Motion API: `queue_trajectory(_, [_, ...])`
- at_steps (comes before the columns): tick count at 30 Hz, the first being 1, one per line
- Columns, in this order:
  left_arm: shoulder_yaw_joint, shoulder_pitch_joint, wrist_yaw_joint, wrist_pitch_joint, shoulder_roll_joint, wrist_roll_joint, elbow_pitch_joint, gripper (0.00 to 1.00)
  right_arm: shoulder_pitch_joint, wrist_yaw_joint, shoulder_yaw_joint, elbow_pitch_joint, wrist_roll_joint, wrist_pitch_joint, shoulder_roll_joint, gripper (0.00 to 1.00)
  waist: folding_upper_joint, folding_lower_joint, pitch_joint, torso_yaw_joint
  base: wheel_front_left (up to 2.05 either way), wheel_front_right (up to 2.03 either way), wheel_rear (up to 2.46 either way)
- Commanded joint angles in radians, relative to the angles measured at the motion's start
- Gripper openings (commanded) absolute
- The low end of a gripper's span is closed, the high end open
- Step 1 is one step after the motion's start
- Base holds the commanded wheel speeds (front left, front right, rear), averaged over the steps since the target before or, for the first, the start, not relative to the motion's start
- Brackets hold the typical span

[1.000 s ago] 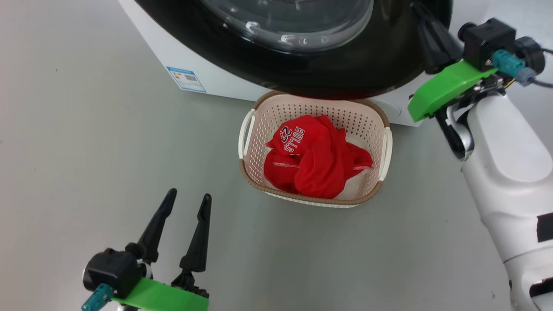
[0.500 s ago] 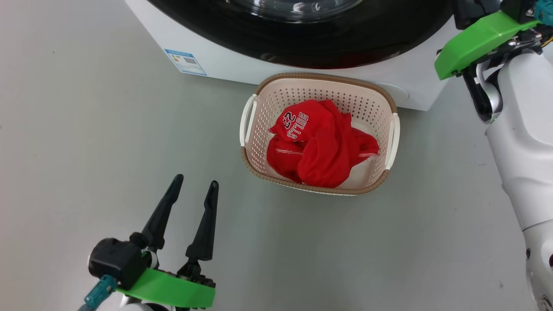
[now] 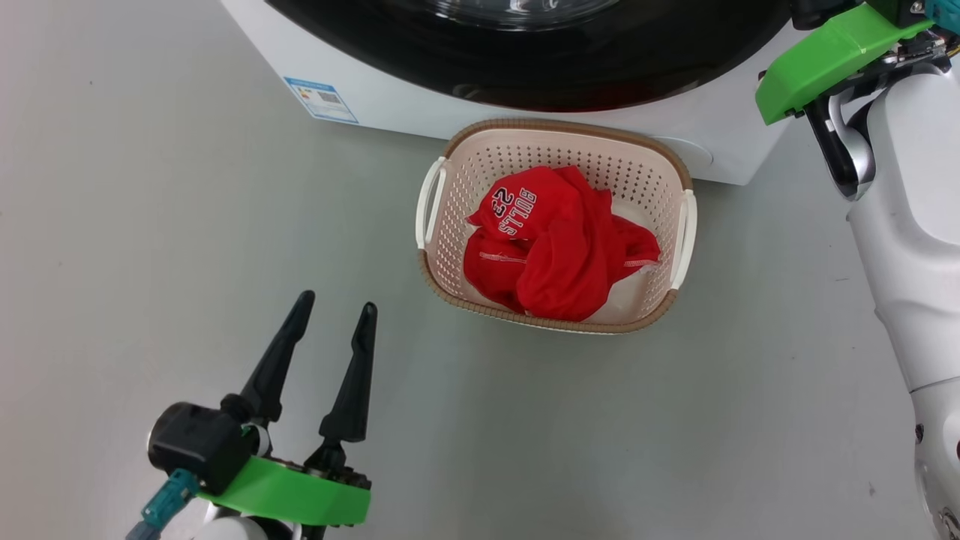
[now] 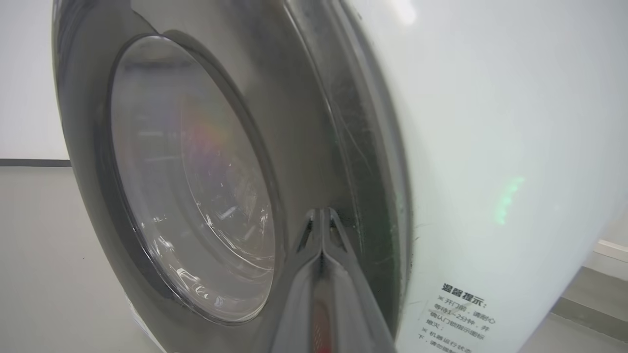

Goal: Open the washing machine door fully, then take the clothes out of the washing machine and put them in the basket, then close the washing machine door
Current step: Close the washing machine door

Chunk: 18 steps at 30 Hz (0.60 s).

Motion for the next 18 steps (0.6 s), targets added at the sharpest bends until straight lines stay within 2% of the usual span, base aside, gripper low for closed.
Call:
queue_trajectory(1, [0.039, -0.021, -0.009, -0.012, 0.012, 0.002, -0.023, 1.00, -0.011, -0.002, 0.001, -0.033, -0.004, -0.006, 0.009, 0.00, -0.0001, 0.0000, -0.002, -0.004, 0.00, 0.00, 0.00])
queue_trajectory(4, [0.044, -0.021, -0.011, -0.012, 0.010, 0.004, -0.026, 1.00, 0.007, -0.002, 0.027, -0.049, 0.023, -0.006, 0.015, 0.01, -0.0001, 0.0000, -0.011, -0.016, 0.00, 0.00, 0.00])
queue_trajectory(5, [0.044, -0.020, -0.012, -0.012, 0.011, 0.006, -0.026, 1.00, 0.014, -0.002, 0.035, -0.055, 0.034, -0.006, 0.014, 0.08, -0.0001, 0.0000, -0.015, -0.020, 0.00, 0.00, 0.00])
queue_trajectory(7, [0.045, -0.016, -0.014, -0.012, 0.011, 0.003, -0.025, 1.00, 0.026, -0.002, 0.050, -0.069, 0.055, -0.006, 0.014, 0.15, -0.0001, 0.0000, -0.024, -0.032, 0.00, 0.00, 0.00])
queue_trajectory(9, [0.047, -0.013, -0.015, -0.012, 0.011, 0.000, -0.024, 1.00, 0.042, -0.002, 0.061, -0.091, 0.078, -0.006, 0.014, 0.32, -0.0001, 0.0000, -0.034, -0.044, 0.00, 0.00, 0.00])
queue_trajectory(10, [0.048, -0.011, -0.016, -0.012, 0.010, -0.003, -0.024, 1.00, 0.052, -0.002, 0.064, -0.104, 0.089, -0.006, 0.015, 0.45, -0.0001, 0.0000, -0.040, -0.051, 0.00, 0.00, 0.00])
queue_trajectory(11, [0.049, -0.009, -0.016, -0.012, 0.010, -0.006, -0.023, 1.00, 0.062, -0.002, 0.064, -0.121, 0.097, -0.006, 0.015, 0.82, -0.0001, 0.0000, -0.045, -0.058, 0.00, 0.00, 0.00])
queue_trajectory(12, [0.050, -0.006, -0.017, -0.012, 0.010, -0.009, -0.022, 1.00, 0.074, -0.002, 0.064, -0.136, 0.104, -0.006, 0.016, 1.00, -0.0001, 0.0000, -0.051, -0.065, 0.00, 0.00, 0.00])
queue_trajectory(18, [0.066, 0.008, -0.019, -0.012, 0.011, -0.028, -0.026, 1.00, 0.158, -0.002, 0.091, -0.190, 0.125, -0.006, 0.018, 1.00, -0.0001, 0.0000, -0.095, -0.113, 0.00, 0.00, 0.00])
